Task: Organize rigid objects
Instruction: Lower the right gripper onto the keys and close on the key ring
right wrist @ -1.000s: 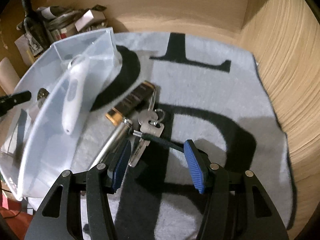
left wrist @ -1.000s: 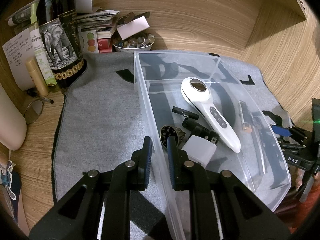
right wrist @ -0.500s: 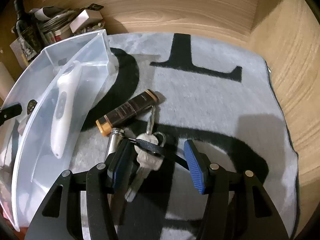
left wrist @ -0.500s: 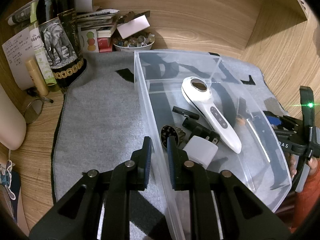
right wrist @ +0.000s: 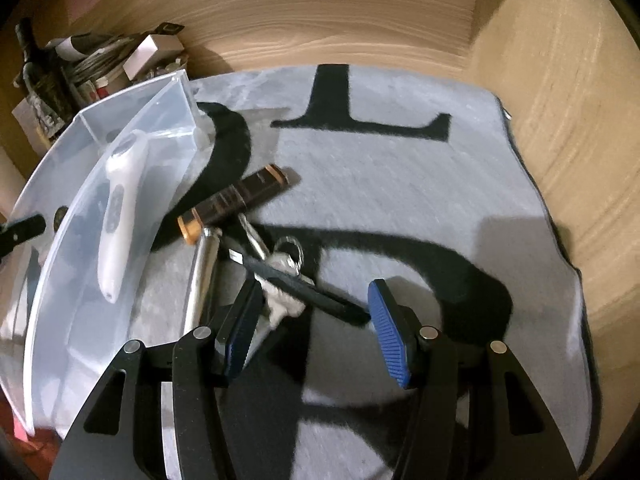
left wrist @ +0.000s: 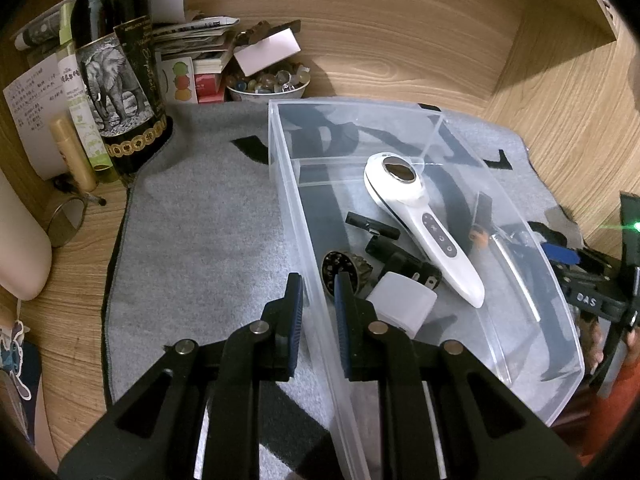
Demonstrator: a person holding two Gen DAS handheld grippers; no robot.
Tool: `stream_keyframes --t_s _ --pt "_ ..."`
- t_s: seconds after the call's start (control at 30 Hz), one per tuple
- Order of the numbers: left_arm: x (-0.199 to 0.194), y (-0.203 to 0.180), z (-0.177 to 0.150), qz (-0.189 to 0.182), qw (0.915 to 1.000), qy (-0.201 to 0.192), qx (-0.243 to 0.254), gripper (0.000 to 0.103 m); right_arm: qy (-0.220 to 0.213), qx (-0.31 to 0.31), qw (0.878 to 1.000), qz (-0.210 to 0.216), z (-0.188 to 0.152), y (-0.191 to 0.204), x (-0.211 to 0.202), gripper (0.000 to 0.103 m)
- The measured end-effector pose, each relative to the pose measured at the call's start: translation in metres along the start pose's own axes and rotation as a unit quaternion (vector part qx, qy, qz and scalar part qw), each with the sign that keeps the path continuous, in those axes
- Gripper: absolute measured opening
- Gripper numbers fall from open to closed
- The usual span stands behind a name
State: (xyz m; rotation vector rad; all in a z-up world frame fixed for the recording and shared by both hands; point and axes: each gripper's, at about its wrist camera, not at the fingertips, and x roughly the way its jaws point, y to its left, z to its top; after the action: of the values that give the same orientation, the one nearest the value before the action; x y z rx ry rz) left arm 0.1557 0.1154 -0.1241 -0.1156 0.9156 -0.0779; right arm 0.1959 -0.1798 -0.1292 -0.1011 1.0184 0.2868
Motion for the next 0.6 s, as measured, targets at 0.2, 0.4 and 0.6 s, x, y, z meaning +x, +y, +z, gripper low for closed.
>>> stream_keyframes --t_s 0.2,0.4,0.6 --pt "0.0 0.0 0.0 0.0 1.0 0.0 0.001 0.015 -0.012 0.004 1.0 0.02 -0.011 0.002 -0.015 0.051" --pt "0.0 0.0 0.0 0.0 1.0 0.0 0.001 0.015 -0.008 0.005 1.0 0.024 -0.013 0.005 -0.018 0.036" --pt "0.0 0.0 0.0 0.0 1.0 0.0 0.001 0.015 -0.053 0.011 0.998 0.026 -0.013 -0.001 -0.053 0.036"
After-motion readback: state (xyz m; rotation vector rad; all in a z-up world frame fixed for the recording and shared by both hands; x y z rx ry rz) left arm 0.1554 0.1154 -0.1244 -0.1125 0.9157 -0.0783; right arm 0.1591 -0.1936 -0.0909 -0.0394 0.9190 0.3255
